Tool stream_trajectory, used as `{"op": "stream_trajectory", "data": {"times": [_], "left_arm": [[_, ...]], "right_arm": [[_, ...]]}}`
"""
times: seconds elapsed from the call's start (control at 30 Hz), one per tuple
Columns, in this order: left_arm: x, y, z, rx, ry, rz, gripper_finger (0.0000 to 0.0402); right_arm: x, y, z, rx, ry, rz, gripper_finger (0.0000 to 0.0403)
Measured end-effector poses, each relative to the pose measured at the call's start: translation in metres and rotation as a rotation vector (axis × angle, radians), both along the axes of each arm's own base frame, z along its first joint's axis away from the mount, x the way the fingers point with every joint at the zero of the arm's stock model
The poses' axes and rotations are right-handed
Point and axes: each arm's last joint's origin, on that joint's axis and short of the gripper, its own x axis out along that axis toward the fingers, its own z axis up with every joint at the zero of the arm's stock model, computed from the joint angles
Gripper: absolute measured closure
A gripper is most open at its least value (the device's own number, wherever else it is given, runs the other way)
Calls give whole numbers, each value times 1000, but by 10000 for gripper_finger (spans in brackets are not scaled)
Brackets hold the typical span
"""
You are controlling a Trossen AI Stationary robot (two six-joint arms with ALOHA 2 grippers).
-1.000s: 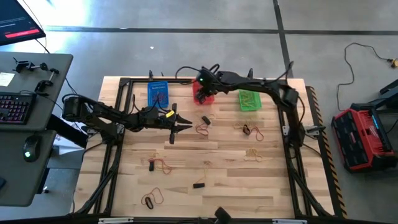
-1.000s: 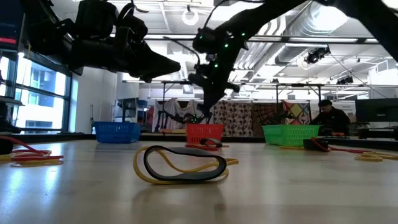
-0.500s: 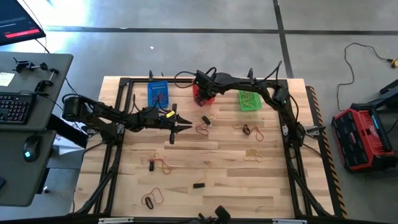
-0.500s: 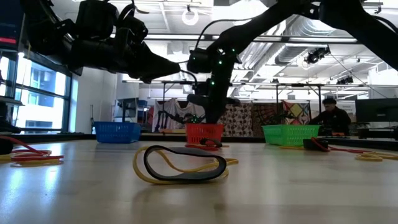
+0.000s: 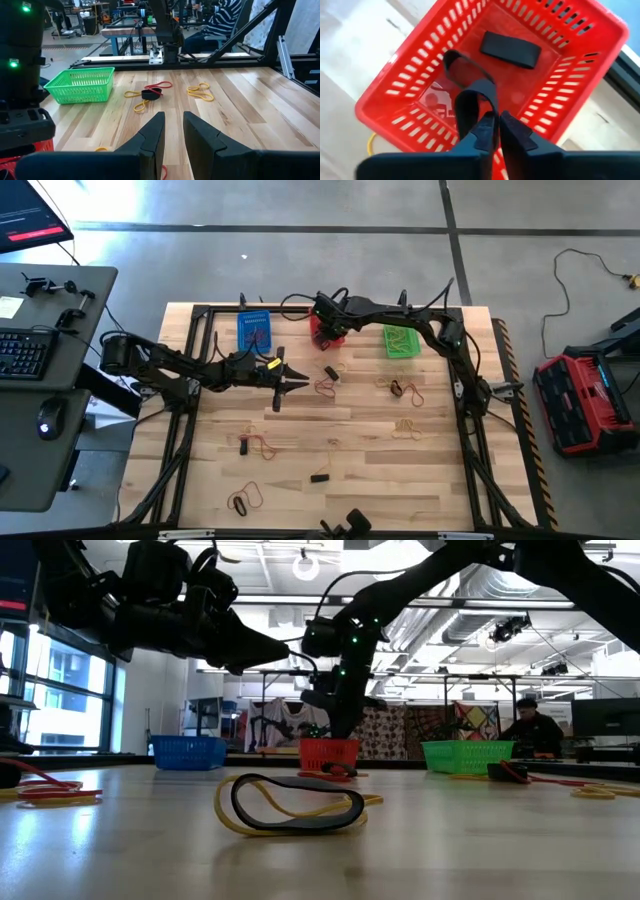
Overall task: Sort rubber bands into baskets
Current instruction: Put the black rubber band into the red bin, then put the yellow rubber band into the green bin
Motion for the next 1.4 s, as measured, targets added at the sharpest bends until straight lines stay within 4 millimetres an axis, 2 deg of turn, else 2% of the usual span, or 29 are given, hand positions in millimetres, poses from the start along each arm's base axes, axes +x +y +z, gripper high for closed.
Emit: {"op": "stream_trajectory", "data": {"times": [0.23,0.4,0.53,0.73,0.9,1.1,1.17,1.27,1.4], "left_arm": [[0,0,-1,15,7,-2,339],[0,0,-1,16,11,-2,339],[0,0,-1,16,10,-8,339],[0,0,-1,24,13,-12,339],[0,0,-2,57,16,-17,339],[0,-5,-2,85,24,-39,339],[0,-6,-2,97,24,-47,339],[1,-8,-2,99,23,-53,339],[1,-8,-2,99,24,-55,339]], "right_arm": [[0,-1,0,-5,-2,-3,321],[1,0,0,-21,8,48,306],[6,13,9,-62,15,154,322],[11,40,40,-205,7,246,396],[12,50,55,-270,-6,251,393],[14,55,55,-289,-12,255,401],[15,57,50,-298,-33,258,402],[5,62,35,-285,-47,245,402],[-18,76,21,-278,-138,219,403]]}}
